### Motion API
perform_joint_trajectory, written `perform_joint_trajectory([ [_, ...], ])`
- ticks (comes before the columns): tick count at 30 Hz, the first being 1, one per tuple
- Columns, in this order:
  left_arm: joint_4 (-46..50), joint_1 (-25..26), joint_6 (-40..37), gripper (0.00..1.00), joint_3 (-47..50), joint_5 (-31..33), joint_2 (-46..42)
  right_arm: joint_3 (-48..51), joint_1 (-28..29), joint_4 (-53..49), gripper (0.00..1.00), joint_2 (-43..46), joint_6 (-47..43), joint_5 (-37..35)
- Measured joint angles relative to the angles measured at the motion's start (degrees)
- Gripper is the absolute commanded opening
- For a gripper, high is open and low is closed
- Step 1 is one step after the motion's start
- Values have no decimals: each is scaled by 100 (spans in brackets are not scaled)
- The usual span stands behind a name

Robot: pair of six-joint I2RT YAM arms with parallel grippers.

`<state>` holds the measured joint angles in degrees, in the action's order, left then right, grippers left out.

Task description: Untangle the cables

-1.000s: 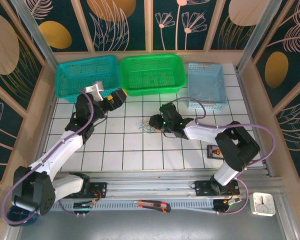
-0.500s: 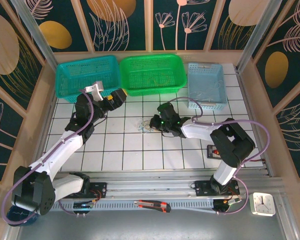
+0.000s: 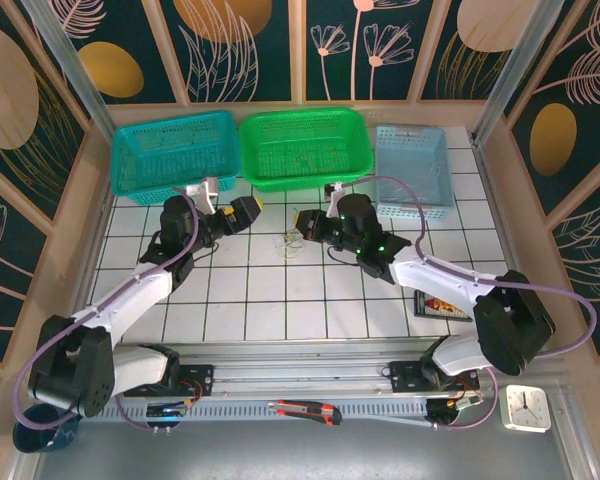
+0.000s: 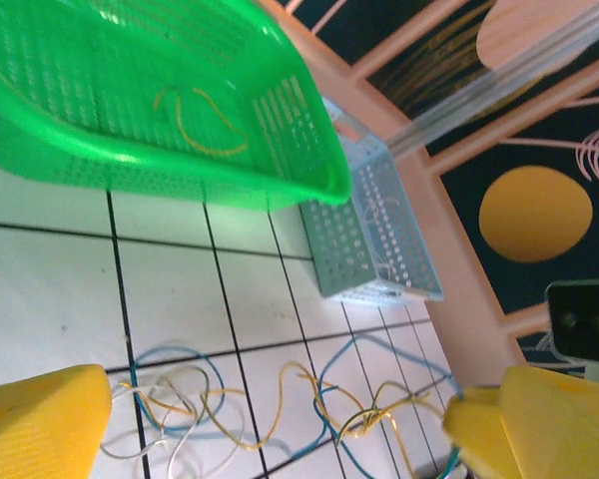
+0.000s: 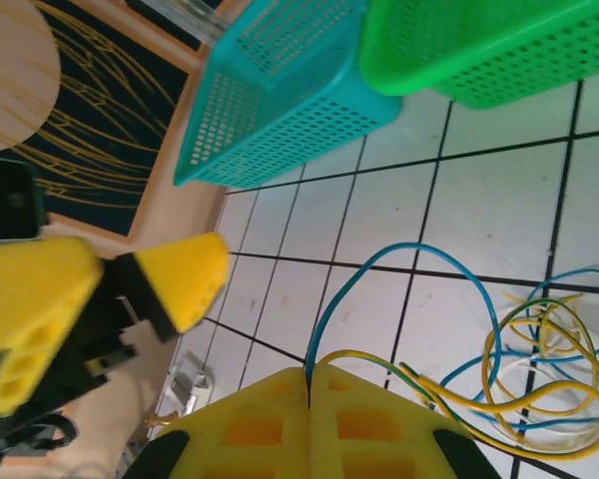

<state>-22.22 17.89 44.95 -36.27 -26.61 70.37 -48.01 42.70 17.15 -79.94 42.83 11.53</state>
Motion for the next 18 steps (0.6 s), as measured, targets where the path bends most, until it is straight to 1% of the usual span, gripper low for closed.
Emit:
perform_joint_trajectory([
  [4, -201, 0, 9, 98, 79, -352, 236, 107, 4, 221, 0, 2, -46, 170],
  [8, -461, 0, 37, 95, 269, -614, 354, 179, 4, 380, 0, 11, -50, 238],
  [14, -815, 0, 111, 88, 656, -813, 511, 260, 4, 483, 0, 280, -31, 258],
  [18, -984, 0, 164, 87, 855, -922, 697, 286, 4, 640, 0, 579, -24, 295],
])
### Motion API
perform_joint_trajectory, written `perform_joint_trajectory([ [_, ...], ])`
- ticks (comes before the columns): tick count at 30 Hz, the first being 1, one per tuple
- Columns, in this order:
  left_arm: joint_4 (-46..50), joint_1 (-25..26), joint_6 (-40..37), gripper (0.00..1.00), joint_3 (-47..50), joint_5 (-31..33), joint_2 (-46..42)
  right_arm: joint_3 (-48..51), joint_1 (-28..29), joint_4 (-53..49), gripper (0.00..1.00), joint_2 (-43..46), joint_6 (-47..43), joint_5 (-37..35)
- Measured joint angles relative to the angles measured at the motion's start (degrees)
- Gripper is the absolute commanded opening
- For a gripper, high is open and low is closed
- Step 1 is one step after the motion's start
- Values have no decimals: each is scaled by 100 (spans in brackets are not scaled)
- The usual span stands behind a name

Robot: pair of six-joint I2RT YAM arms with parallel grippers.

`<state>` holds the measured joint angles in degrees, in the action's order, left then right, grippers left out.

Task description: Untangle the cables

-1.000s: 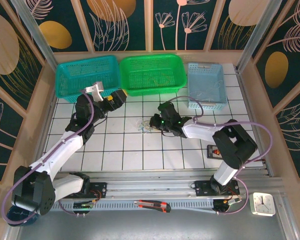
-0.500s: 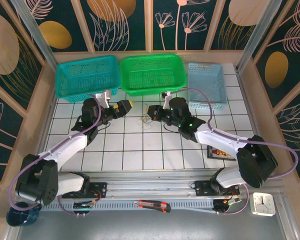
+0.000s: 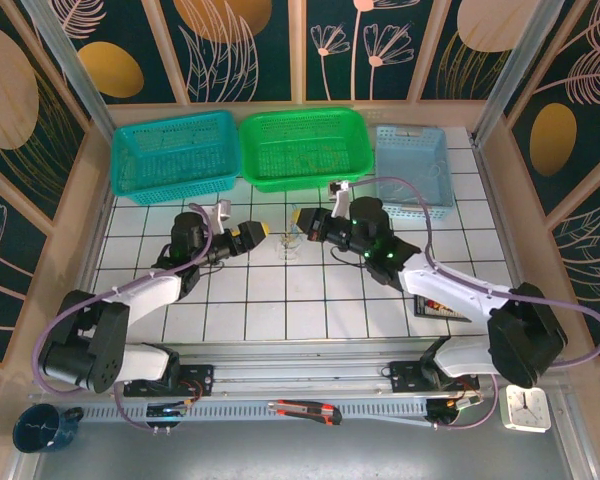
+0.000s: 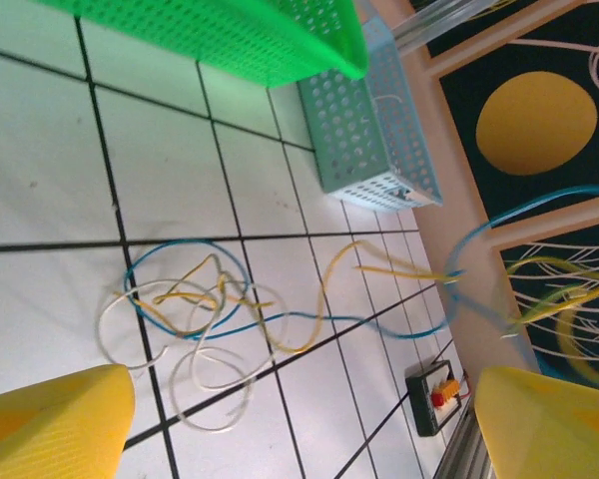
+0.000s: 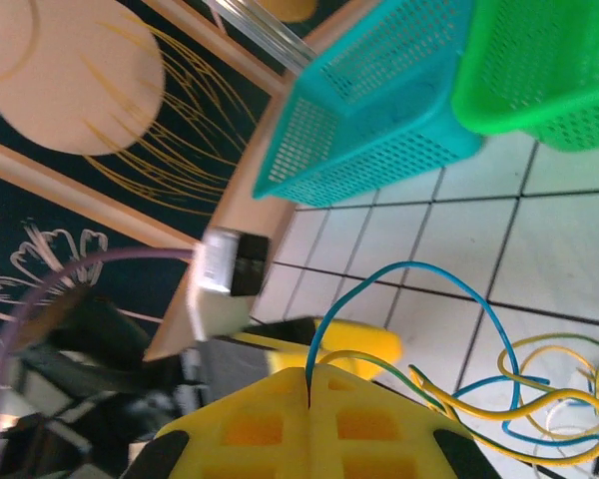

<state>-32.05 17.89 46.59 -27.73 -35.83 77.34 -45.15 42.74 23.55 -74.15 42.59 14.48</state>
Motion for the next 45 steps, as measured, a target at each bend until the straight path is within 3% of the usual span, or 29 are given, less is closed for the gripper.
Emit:
perform_joint_trajectory([
  [7, -256, 39, 39, 87, 20, -92, 219, 0, 0, 216, 0, 466, 15, 66],
  [19, -625, 466, 330, 87, -146, -125, 601, 0, 0, 240, 0, 498, 15, 66],
  [35, -1978, 745, 2083, 80, 376, -9, 612, 13, 2, 269, 0, 466, 17, 63],
  [45, -2341, 850, 2557, 75, 428, 85, 527, 31, 0, 330, 0, 461, 68, 63],
])
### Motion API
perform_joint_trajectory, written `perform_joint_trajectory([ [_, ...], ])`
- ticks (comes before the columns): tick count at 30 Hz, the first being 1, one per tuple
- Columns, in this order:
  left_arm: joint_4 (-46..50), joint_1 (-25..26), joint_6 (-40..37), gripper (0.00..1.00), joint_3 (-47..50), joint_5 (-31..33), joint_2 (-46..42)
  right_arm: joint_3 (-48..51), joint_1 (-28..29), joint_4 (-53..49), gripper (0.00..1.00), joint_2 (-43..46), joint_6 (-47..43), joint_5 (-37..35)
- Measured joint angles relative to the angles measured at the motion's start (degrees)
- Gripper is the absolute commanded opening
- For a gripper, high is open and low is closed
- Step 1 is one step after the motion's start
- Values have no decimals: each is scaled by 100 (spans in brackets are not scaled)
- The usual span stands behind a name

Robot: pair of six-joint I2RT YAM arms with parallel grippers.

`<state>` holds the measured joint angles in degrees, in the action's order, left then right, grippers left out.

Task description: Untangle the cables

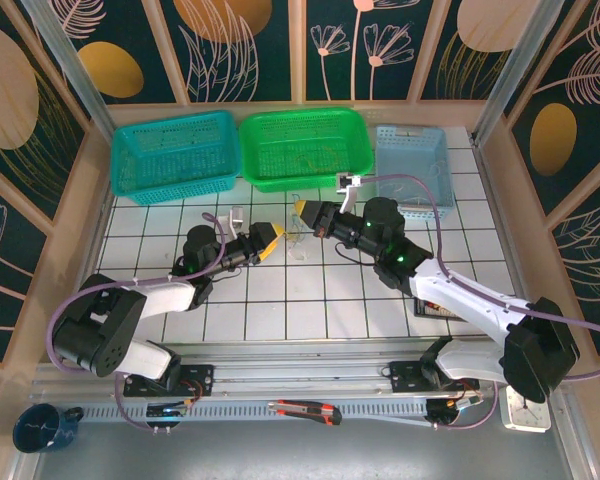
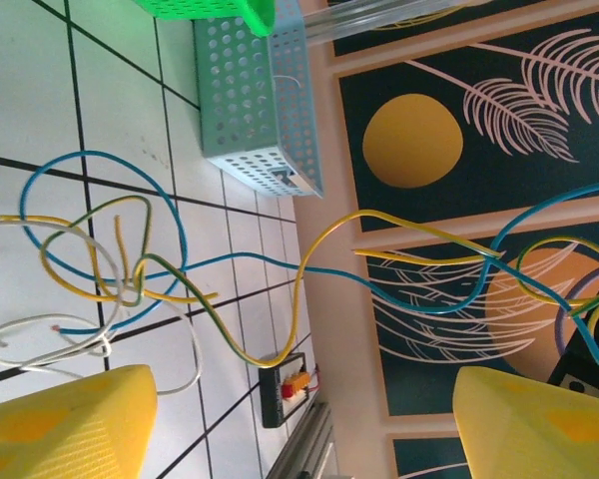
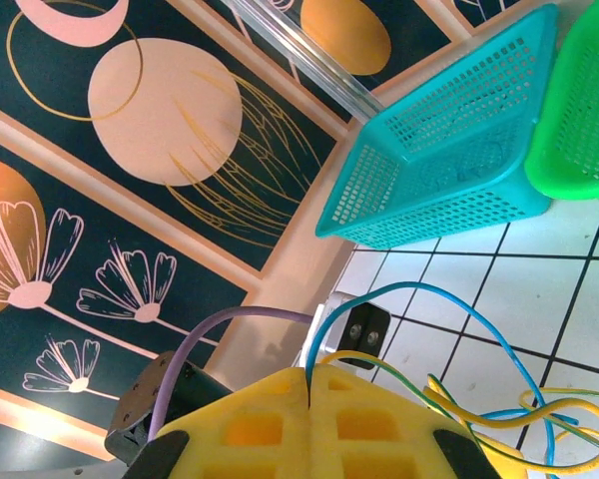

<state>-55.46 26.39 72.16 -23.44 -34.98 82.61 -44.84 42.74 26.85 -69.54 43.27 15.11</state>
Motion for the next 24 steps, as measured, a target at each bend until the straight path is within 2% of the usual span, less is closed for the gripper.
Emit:
perform_joint_trajectory([
  [12, -385, 79, 205, 61, -4, 57, 398, 44, 33, 168, 0, -42, 122, 4],
  [24, -553, 118, 212, 58, -35, 96, 597, 72, 114, 173, 0, -42, 208, 2],
])
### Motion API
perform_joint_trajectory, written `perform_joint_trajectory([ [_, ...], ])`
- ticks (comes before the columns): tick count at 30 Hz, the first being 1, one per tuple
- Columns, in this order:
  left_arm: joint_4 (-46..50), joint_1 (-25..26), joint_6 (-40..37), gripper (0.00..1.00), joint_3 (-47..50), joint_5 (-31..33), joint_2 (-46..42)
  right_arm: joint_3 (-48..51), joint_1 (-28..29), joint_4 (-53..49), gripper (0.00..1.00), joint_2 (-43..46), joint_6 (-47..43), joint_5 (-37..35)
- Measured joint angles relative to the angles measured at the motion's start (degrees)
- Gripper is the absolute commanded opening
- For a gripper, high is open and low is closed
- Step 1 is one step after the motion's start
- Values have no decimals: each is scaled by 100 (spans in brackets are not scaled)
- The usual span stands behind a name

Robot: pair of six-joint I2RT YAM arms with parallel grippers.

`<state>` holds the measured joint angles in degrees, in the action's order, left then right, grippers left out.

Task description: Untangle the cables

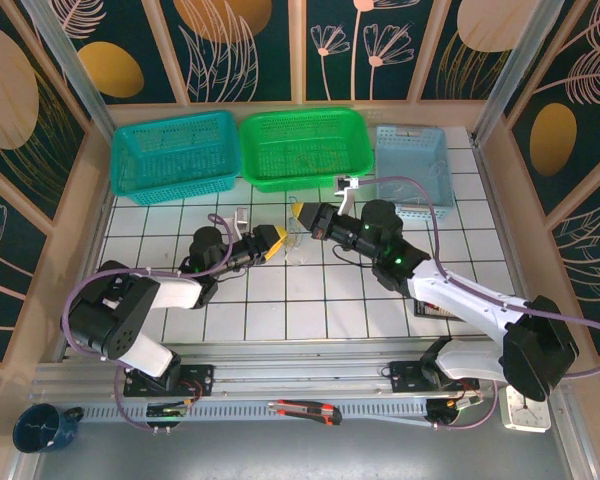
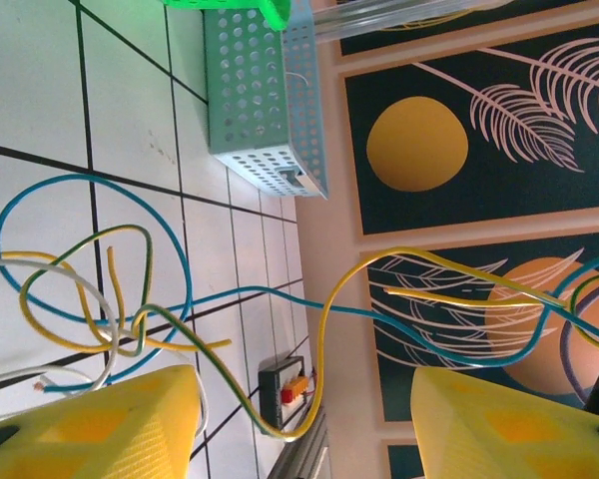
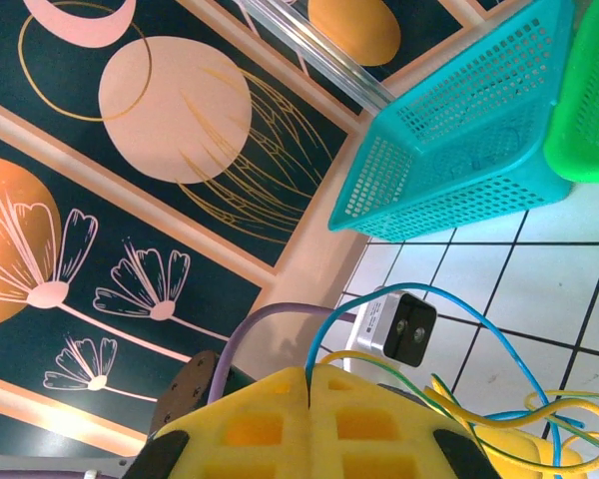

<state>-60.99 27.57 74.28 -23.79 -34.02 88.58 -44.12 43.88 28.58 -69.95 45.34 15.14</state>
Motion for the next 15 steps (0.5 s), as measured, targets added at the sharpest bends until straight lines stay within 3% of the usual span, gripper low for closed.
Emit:
perform_joint_trajectory([
  [6, -55, 20, 13, 49, 0, 4, 61, 0, 28, 9, 0, 0, 2, 4],
  [9, -79, 20, 39, 37, 0, 63, 101, 0, 48, 17, 0, 0, 2, 4],
  [15, -90, 20, -24, 2, -22, 282, 79, 168, 66, 37, 0, 50, 0, -28],
])
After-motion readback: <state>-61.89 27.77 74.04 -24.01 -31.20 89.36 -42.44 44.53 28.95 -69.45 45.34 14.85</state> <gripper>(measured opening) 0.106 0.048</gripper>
